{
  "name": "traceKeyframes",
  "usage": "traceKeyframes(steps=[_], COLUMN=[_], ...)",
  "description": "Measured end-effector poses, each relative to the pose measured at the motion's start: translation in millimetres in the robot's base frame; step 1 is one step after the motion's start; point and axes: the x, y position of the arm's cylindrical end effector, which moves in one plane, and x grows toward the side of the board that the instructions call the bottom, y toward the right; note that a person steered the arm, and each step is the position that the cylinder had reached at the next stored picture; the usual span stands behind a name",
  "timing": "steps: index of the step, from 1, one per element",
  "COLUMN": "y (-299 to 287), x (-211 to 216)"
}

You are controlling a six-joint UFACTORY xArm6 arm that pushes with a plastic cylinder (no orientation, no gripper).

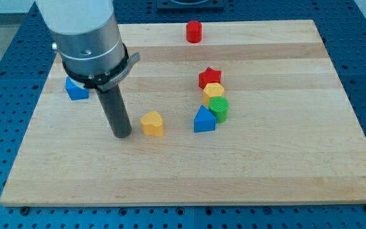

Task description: Move the yellow heart closer to the blue triangle

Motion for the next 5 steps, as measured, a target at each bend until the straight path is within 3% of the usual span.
traceKeyframes(steps=[5], y=[40], x=[-7])
